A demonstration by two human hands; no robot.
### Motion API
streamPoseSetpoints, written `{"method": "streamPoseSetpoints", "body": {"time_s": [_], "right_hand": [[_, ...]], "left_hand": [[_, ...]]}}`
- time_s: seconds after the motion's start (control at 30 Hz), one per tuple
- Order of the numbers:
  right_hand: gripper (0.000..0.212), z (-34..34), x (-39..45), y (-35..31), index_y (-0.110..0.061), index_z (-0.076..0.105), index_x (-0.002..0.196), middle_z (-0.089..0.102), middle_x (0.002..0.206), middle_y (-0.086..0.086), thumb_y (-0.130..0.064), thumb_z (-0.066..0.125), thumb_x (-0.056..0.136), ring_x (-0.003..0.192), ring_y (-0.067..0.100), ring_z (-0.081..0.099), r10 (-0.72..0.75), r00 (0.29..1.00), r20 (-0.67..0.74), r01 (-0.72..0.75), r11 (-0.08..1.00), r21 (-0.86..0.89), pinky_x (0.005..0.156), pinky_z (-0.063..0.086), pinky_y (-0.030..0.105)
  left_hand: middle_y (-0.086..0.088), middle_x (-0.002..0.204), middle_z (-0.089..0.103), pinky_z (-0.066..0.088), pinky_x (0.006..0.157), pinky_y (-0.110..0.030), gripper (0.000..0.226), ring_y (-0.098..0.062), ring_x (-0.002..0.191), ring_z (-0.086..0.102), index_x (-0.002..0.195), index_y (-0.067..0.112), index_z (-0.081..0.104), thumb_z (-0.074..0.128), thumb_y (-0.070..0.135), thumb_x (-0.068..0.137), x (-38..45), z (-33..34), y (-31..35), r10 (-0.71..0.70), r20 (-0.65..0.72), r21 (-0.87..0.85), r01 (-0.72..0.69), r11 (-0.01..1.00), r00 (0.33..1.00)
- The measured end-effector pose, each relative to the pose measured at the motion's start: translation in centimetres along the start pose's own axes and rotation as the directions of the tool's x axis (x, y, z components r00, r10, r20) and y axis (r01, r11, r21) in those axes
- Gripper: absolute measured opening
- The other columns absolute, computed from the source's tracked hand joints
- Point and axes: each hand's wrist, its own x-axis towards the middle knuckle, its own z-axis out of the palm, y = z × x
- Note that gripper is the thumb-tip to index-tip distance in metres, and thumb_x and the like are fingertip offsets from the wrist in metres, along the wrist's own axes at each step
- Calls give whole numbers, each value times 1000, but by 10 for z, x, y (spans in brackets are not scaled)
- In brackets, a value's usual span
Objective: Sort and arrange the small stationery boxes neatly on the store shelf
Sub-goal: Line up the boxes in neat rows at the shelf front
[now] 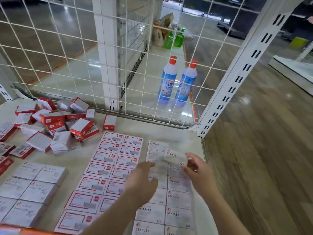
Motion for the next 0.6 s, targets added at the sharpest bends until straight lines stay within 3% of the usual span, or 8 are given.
{"method": "streamPoseSetpoints", "body": {"time_s": [0.07,0.2,0.3,0.4,0.6], "right_hand": [[34,-9,10,3,-20,58,110,64,82,-9,3,59,84,69,-1,59,-22,999,-34,21,1000,-12,62,44,8],[31,-20,31,9,-30,60,93,68,81,-3,-1,58,84,71,17,59,-50,998,-39,49,998,-33,64,43,19],[30,-21,46,14,-22,62,104,65,79,-4,0,56,84,72,16,57,2,1000,-13,-3,996,-85,65,42,23],[33,-20,53,11,-32,63,87,69,79,-11,1,58,83,76,10,64,19,998,54,-14,997,-80,69,48,20],[27,-19,69,8,-24,65,87,69,82,-5,-1,51,81,83,19,64,24,987,156,16,969,-248,77,52,37]], "left_hand": [[7,147,32,38,103,-27,54,-13,128,40,142,27,31,52,25,92,8,5,3,14,-2,89,-14,996,1000],[12,156,-1,26,113,-35,59,-16,142,17,147,28,15,44,29,96,27,7,8,34,67,257,-50,965,997],[7,157,-6,14,116,-37,60,-18,144,3,148,27,10,42,31,97,38,4,12,44,68,392,-67,918,997],[-1,157,-12,0,116,-34,62,-19,144,-10,149,24,3,37,32,98,47,2,12,50,74,518,-81,852,996],[-6,157,-6,1,116,-35,65,-22,145,-6,149,20,6,41,35,97,57,4,10,6,100,550,-60,833,995]]}}
